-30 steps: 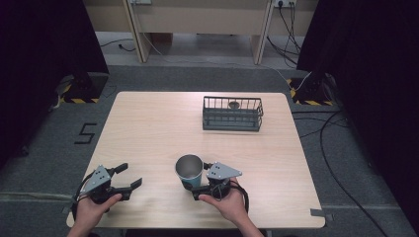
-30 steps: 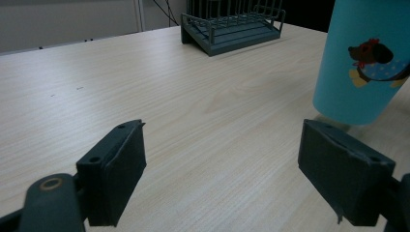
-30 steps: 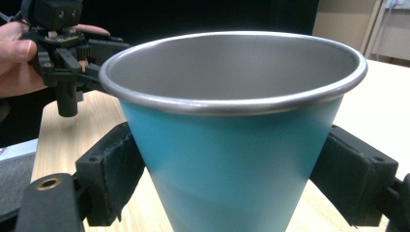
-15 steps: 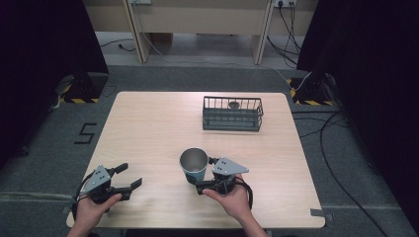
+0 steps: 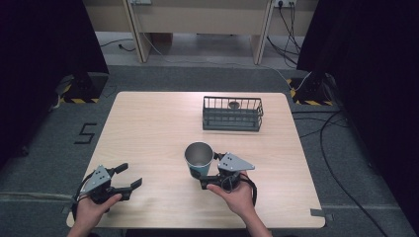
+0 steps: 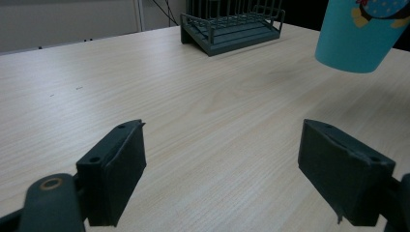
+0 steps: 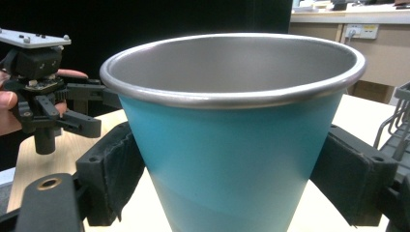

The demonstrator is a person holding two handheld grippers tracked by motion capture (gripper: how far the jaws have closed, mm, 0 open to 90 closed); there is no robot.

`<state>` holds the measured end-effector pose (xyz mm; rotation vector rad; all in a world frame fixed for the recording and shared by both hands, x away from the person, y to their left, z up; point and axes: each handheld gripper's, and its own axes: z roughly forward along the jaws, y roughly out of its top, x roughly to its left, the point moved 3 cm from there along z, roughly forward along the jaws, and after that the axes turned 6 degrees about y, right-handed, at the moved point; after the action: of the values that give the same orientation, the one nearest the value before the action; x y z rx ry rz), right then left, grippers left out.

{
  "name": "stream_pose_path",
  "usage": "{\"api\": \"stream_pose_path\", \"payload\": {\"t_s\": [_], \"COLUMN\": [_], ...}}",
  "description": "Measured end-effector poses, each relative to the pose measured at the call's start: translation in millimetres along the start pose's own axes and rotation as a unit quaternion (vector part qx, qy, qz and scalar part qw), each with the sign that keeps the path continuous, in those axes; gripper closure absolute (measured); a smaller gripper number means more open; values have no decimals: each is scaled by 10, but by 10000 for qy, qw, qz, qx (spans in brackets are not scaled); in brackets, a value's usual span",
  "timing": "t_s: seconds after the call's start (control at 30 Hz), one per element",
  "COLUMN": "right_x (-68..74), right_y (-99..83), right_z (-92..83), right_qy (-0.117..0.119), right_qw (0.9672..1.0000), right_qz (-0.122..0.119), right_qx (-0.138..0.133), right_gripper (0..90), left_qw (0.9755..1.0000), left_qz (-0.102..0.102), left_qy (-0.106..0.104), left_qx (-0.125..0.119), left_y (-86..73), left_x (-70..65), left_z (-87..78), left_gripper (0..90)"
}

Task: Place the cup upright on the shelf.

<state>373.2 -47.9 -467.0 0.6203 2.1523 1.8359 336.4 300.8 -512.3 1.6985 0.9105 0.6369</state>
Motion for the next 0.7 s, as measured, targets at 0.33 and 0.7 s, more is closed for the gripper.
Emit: {"api": "stream_pose_path", "payload": {"t_s": [0.33, 0.7], "right_x": [-68, -147], "right_y": [75, 167], "right_z": [-64, -132], "right_qy": [-127, -266], "right_qw": [9999, 9994], "right_qz": [3, -7], "right_qx": [-112, -239], "right_gripper": [175, 175], "left_qw": [10000, 10000], "left_qz": [-2, -16], "left_qy": [0, 11], "left_qx": [5, 1], "left_y": [-1, -3], "left_x": [1, 3], "left_z": [1, 4], "left_gripper": [166, 166]}}
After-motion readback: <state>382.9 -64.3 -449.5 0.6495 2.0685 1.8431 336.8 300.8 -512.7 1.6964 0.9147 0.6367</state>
